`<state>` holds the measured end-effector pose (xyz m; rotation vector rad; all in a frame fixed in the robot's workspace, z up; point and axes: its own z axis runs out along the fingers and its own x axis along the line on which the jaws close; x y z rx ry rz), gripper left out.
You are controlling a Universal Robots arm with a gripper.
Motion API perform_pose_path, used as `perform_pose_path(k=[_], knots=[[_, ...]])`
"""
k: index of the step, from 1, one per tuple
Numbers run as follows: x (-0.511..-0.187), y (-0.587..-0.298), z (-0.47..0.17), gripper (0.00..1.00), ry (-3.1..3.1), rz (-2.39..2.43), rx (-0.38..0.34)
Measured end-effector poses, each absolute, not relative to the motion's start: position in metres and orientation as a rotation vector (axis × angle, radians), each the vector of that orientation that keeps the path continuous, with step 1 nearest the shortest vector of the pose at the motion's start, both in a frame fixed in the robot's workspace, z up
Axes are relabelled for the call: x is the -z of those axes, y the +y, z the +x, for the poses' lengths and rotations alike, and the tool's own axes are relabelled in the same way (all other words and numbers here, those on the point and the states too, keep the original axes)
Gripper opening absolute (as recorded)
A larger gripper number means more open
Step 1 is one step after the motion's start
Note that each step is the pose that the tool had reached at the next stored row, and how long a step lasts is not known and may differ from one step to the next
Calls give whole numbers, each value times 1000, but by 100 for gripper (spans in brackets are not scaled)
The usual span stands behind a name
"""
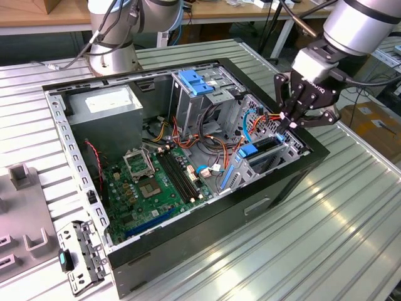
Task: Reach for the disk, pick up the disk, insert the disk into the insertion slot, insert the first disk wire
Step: 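Insert the first disk wire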
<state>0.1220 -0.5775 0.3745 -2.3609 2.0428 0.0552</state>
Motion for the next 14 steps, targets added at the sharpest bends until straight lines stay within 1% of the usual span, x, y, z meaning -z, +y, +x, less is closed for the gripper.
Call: perform_pose_path(k=[6, 14], knots=[[-381, -577, 124, 11, 1946, -2447, -63], [-381, -574, 139, 11, 1932, -2464, -70]])
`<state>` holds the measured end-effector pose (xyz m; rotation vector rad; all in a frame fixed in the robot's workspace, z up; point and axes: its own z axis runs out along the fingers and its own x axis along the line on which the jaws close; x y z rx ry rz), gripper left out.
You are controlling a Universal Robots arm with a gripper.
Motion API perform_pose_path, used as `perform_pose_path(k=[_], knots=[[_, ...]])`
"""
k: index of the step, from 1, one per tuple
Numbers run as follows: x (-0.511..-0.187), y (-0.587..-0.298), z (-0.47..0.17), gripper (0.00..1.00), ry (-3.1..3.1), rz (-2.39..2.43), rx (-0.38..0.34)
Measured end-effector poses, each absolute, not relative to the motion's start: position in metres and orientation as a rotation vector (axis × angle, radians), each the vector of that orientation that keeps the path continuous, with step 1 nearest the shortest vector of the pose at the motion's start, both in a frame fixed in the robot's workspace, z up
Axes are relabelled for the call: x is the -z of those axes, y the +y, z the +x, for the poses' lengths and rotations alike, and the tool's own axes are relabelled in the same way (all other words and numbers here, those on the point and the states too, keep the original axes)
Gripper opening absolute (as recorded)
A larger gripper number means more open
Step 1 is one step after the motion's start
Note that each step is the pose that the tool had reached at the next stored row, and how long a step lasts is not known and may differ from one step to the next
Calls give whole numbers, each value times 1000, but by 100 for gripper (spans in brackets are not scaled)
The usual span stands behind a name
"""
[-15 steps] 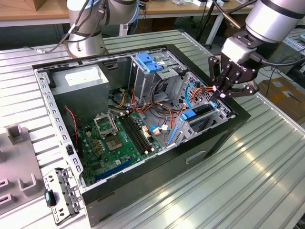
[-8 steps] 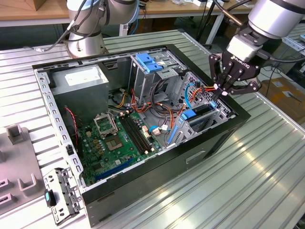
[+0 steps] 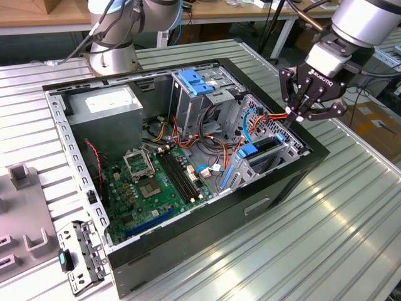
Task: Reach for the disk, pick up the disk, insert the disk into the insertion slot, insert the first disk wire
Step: 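Insert the first disk wire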
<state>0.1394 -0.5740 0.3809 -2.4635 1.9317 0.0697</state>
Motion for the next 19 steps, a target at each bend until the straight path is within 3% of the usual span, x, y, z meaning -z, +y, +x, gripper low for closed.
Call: perform_pose_path(k=[19], knots=[[-383, -571, 151, 11, 1764, -2595, -75]])
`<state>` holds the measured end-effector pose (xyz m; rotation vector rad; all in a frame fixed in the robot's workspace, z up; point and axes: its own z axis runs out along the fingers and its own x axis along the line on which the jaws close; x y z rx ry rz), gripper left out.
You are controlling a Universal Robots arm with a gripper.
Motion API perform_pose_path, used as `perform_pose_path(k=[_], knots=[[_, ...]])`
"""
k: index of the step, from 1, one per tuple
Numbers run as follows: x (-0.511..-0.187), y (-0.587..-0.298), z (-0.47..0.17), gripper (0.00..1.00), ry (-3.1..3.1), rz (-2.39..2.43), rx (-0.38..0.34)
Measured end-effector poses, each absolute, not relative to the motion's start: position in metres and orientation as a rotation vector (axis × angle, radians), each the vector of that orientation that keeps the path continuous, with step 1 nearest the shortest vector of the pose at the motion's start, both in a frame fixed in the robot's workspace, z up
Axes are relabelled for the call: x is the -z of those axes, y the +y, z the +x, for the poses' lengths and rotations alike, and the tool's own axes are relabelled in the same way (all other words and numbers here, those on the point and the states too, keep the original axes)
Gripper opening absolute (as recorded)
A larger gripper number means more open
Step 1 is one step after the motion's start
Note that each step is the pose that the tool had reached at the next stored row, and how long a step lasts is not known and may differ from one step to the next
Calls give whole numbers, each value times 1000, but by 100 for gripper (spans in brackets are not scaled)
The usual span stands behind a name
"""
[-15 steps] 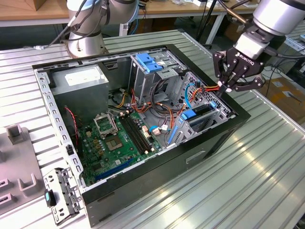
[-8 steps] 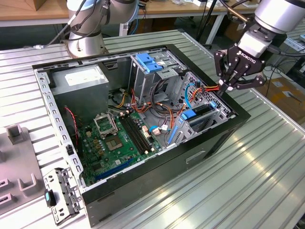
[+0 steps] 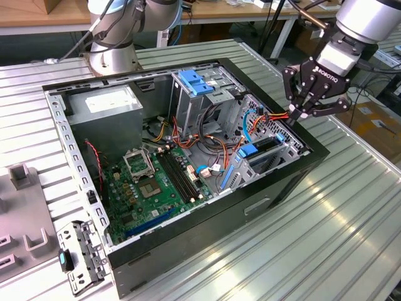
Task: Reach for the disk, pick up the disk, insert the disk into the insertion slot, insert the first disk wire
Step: 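Insert the first disk wire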
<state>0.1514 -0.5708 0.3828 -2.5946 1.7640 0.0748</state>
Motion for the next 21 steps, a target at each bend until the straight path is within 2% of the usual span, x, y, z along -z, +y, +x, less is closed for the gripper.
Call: perform_pose_path(k=[21], knots=[[-388, -560, 164, 11, 1514, -2755, -78]])
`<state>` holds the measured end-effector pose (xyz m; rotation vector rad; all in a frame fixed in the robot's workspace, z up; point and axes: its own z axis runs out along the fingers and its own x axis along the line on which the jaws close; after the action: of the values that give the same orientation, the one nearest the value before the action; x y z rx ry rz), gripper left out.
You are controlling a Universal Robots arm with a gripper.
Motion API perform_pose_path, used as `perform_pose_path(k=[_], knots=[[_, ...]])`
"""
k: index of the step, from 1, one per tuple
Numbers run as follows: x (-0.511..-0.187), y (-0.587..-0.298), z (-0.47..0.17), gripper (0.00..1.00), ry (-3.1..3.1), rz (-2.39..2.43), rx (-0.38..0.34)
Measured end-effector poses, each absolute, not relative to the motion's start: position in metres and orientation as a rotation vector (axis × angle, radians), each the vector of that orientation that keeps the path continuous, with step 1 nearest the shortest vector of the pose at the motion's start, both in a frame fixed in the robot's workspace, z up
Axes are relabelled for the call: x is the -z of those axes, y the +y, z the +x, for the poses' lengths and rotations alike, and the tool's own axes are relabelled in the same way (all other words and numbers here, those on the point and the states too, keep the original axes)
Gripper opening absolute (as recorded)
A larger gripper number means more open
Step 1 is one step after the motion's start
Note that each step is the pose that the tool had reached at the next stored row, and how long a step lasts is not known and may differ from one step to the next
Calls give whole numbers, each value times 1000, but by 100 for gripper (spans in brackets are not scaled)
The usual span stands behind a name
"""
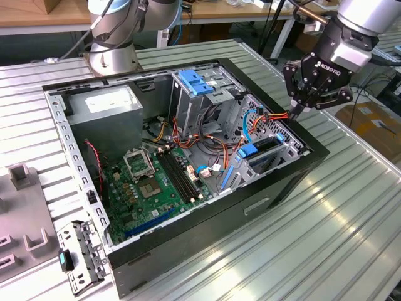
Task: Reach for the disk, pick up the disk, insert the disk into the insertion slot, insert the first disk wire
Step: 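Insert the first disk wire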
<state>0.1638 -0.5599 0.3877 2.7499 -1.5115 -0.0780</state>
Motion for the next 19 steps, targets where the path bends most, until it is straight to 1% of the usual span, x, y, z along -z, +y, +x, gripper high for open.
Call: perform_pose_path(k=[6, 19], knots=[[-388, -553, 170, 11, -1488, 2762, 78], [-388, -553, 171, 11, -1462, 2775, 78]])
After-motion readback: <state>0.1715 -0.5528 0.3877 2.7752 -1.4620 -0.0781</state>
